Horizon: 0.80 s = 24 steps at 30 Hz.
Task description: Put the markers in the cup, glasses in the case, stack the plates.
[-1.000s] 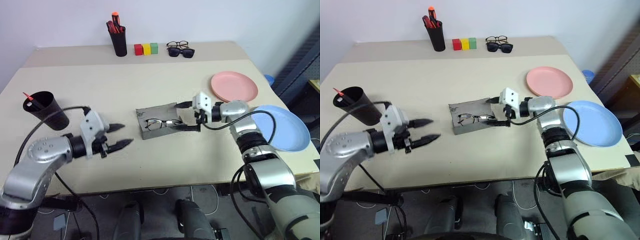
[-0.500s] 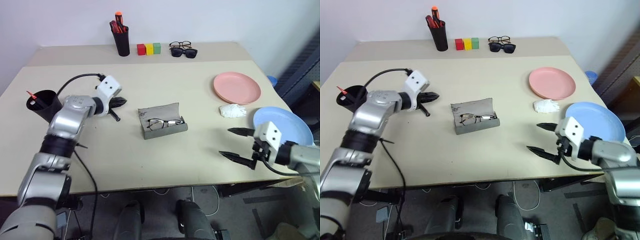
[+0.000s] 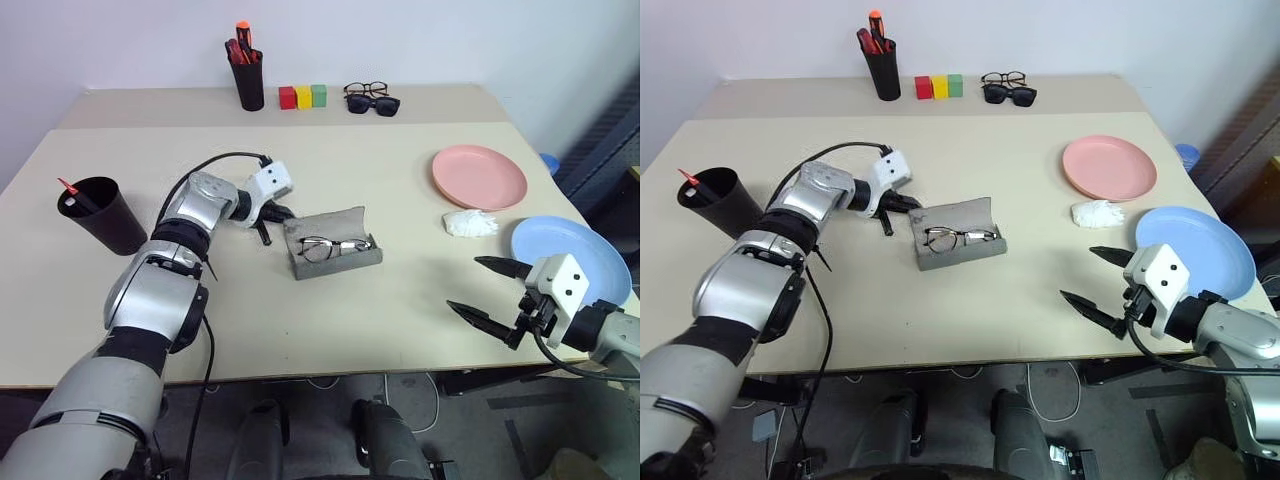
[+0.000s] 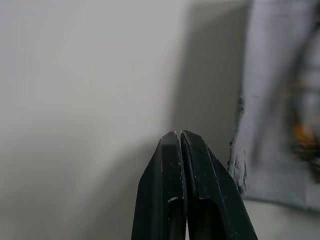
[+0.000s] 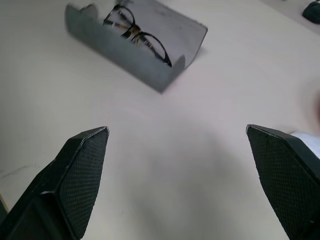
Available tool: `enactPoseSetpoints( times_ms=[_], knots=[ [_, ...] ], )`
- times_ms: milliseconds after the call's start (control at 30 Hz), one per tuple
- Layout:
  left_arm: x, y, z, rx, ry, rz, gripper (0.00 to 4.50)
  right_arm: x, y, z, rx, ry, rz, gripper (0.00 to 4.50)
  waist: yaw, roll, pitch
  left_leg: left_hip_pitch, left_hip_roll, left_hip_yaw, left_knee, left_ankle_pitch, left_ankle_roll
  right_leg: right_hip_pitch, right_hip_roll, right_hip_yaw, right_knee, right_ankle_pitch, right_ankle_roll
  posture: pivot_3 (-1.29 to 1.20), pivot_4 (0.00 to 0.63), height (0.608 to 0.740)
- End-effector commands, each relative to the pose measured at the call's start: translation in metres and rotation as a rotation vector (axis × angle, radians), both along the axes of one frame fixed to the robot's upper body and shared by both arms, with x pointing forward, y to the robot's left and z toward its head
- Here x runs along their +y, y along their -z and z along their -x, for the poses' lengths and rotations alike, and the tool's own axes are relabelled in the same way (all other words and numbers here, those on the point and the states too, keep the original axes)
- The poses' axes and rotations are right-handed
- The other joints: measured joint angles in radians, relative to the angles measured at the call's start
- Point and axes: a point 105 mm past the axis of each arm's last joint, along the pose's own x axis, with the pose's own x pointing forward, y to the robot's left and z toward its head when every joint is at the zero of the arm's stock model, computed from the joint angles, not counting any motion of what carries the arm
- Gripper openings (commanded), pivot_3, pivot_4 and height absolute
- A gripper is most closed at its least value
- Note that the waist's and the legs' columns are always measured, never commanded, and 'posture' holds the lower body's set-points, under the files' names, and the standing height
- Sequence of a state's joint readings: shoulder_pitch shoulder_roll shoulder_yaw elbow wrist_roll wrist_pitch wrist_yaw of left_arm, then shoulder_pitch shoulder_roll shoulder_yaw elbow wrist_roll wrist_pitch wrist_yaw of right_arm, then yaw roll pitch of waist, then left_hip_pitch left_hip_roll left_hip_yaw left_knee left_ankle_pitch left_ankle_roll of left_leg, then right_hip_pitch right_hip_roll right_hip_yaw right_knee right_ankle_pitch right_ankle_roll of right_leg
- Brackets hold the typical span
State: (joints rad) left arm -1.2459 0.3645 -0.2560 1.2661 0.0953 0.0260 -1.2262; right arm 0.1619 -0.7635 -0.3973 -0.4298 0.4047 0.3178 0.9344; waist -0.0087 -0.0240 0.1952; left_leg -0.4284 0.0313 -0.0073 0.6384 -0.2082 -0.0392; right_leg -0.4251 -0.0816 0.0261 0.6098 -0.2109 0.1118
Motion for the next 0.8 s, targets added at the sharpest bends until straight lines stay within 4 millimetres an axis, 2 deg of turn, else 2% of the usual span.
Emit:
enactPoseSetpoints(
  times_ms=[33, 167, 300, 400, 467, 500, 567, 633, 733, 800],
  knots=[
    [-0.013, -0.026, 0.014, 0.079, 0.15, 0.081, 0.05, 0.002, -0.01, 0.002, -0.049, -0.001, -0.001, 4.5, -0.001, 0.0, 0.0, 0.0, 0.0, 0.0, 0.0, 0.0, 0.0, 0.0, 0.0, 0.0, 0.0, 0.0, 0.0, 0.0, 0.15, 0.74],
    [-0.013, -0.019, 0.036, 0.154, 0.307, 0.065, 0.05, 0.004, -0.007, 0.001, -0.041, 0.001, -0.009, 4.5, -0.003, 0.0, 0.0, 0.0, 0.0, 0.0, 0.0, 0.0, 0.0, 0.0, 0.0, 0.0, 0.0, 0.0, 0.0, 0.0, 0.15, 0.74],
    [-0.017, -0.015, 0.048, 0.179, 0.355, 0.059, 0.05, 0.002, -0.005, 0.0, -0.036, 0.011, -0.01, 4.5, -0.004, 0.0, 0.0, 0.0, 0.0, 0.0, 0.0, 0.0, 0.0, 0.0, 0.0, 0.0, 0.001, 0.0, 0.0, 0.0, 0.15, 0.74],
    [-0.023, 0.01, 0.067, 0.206, 0.416, -0.004, 0.05, -0.008, -0.001, -0.008, -0.037, 0.068, -0.028, 4.5, -0.003, 0.0, 0.0, 0.001, 0.0, 0.0, 0.0, 0.0, 0.0, 0.0, 0.0, 0.0, 0.002, 0.0, 0.0, 0.0, 0.15, 0.74],
    [-0.024, 0.013, 0.073, 0.196, 0.425, -0.004, 0.05, -0.016, -0.004, -0.017, -0.097, 0.129, -0.036, 4.5, -0.002, 0.001, -0.001, 0.001, 0.0, -0.001, 0.001, 0.0, 0.0, 0.001, 0.0, 0.0, 0.002, 0.0, 0.0, 0.0, 0.15, 0.74],
    [-0.025, 0.008, 0.074, 0.186, 0.42, 0.02, 0.05, -0.022, -0.006, -0.022, -0.13, 0.171, -0.049, 4.5, 0.0, 0.001, -0.001, 0.001, 0.0, -0.001, 0.001, 0.0, 0.0, 0.001, 0.0, 0.0, 0.002, 0.0, 0.0, 0.0, 0.15, 0.74],
    [-0.03, -0.018, 0.073, 0.139, 0.399, 0.103, 0.05, -0.034, -0.011, -0.028, -0.166, 0.248, -0.079, 4.5, 0.001, 0.001, -0.001, 0.001, 0.0, -0.001, 0.003, 0.0, 0.0, 0.001, 0.0, 0.0, 0.002, 0.0, 0.0, 0.0, 0.15, 0.74],
    [-0.033, -0.035, 0.075, 0.098, 0.396, 0.149, 0.05, -0.041, -0.012, -0.03, -0.18, 0.281, -0.07, 4.5, 0.0, 0.001, -0.001, 0.0, 0.0, -0.001, 0.004, 0.0, 0.0, 0.001, 0.0, 0.0, 0.002, 0.0, 0.0, 0.0, 0.15, 0.74],
    [-0.054, -0.068, 0.086, 0.001, 0.421, 0.225, 0.05, -0.06, 0.0, -0.039, -0.16, 0.37, -0.029, 4.5, -0.002, 0.001, -0.001, -0.001, 0.0, -0.001, 0.004, -0.001, 0.001, 0.001, 0.0, 0.0, 0.002, 0.0, 0.0, 0.0, 0.15, 0.74],
    [-0.072, -0.074, 0.086, -0.034, 0.4, 0.242, 0.05, -0.077, 0.011, -0.046, -0.13, 0.455, -0.024, 4.5, 0.0, 0.001, -0.001, -0.001, 0.0, -0.001, 0.005, -0.001, 0.002, 0.001, 0.0, 0.0, 0.002, 0.0, 0.0, 0.0, 0.15, 0.74]
  ],
)
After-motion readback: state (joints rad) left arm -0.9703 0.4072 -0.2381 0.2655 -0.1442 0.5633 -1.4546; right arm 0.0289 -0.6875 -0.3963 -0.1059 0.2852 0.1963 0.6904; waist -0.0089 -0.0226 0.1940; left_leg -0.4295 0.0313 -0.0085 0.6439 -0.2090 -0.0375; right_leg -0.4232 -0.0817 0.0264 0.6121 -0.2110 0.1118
